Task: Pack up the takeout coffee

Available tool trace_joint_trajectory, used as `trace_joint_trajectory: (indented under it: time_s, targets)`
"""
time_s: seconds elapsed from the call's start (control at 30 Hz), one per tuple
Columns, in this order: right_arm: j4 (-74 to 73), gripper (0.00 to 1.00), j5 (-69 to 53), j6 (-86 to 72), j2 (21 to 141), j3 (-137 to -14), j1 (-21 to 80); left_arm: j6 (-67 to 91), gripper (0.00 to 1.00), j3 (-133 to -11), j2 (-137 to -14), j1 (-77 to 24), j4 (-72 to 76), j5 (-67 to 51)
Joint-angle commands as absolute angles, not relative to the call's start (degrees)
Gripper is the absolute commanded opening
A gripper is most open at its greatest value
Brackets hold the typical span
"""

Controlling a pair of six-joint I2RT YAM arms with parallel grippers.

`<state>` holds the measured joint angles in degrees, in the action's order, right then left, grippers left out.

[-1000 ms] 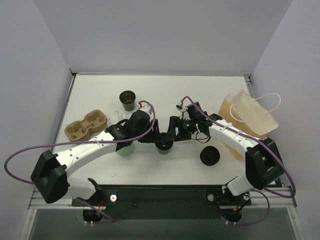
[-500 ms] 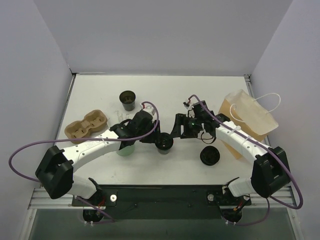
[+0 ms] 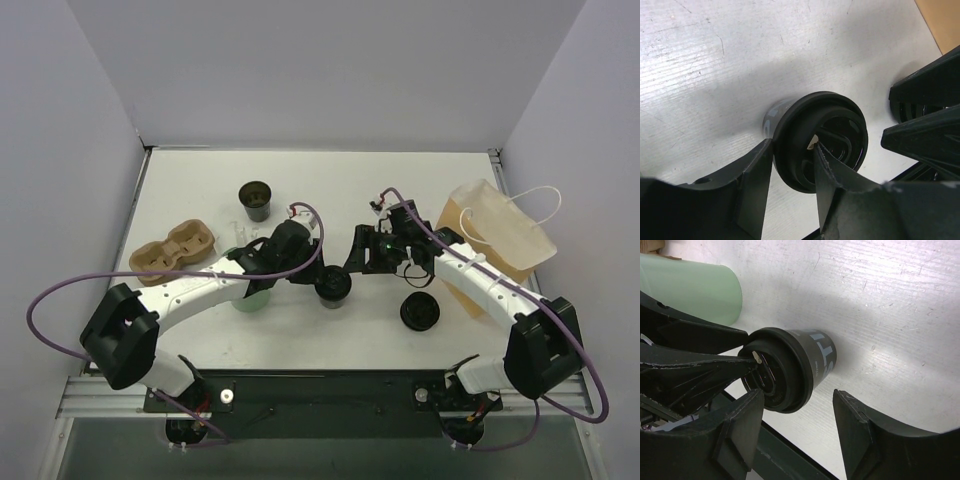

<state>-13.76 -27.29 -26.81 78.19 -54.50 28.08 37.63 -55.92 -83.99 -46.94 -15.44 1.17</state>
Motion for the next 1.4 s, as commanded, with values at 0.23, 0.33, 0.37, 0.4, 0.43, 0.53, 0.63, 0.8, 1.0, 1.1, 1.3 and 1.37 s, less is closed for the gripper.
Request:
trace_joint_trajectory:
  time_s: [0.23, 0.33, 0.37, 0.4, 0.43, 0.53, 0.63, 0.8, 1.0, 1.1, 1.3, 1.37]
  targets:
    - [-10.28, 0.49, -27.6, -28.12, 79.37, -52.12, 25.84, 36.47, 0.39, -53.61, -86.84, -47.2, -14.94, 1.93]
    - [-8.62, 0.46, -28.3, -29.35, 78.58, -50.37, 25.49, 36.39, 0.39, -53.53, -87.01, -47.28, -15.03, 1.93]
    - [-8.35, 0.46, -28.65, -29.7, 78.31, -50.01, 25.49, 36.47, 0.39, -53.35, -86.92, -47.29, -15.03, 2.02]
    - [-7.74, 0.46, -29.0, -30.06, 77.96, -48.97, 25.49, 36.65, 0.39, -53.26, -86.75, -47.29, -15.03, 2.02]
    - [-7.47, 0.46, -29.0, -30.67, 77.26, -48.52, 25.49, 36.74, 0.39, -52.91, -86.75, -47.29, -14.94, 2.02]
    - [-6.51, 0.45, -29.27, -32.16, 75.33, -46.76, 25.49, 37.61, 0.39, -52.12, -86.4, -47.37, -15.03, 2.37]
    - [-5.89, 0.46, -29.18, -33.65, 72.96, -45.36, 25.58, 39.02, 0.4, -51.16, -85.35, -47.72, -15.03, 3.16]
    - [-5.54, 0.45, -28.04, -36.38, 69.35, -43.86, 25.49, 41.3, 0.43, -49.48, -82.45, -47.81, -14.94, 4.22]
    - [-4.92, 0.45, -28.3, -37.97, 66.27, -41.84, 26.01, 42.54, 0.59, -49.31, -78.14, -47.81, -13.81, 3.43]
    - [-4.75, 0.45, -28.39, -37.71, 65.92, -41.22, 26.37, 42.19, 0.65, -48.96, -76.12, -47.73, -11.96, 2.03]
    - [-4.4, 0.45, -29.18, -36.83, 65.74, -40.87, 27.6, 39.11, 0.71, -49.74, -76.37, -47.64, -11.34, 0.0]
    - [-4.22, 0.45, -29.27, -36.39, 65.83, -41.22, 28.04, 38.5, 0.71, -50.01, -77.08, -47.64, -10.9, -1.04]
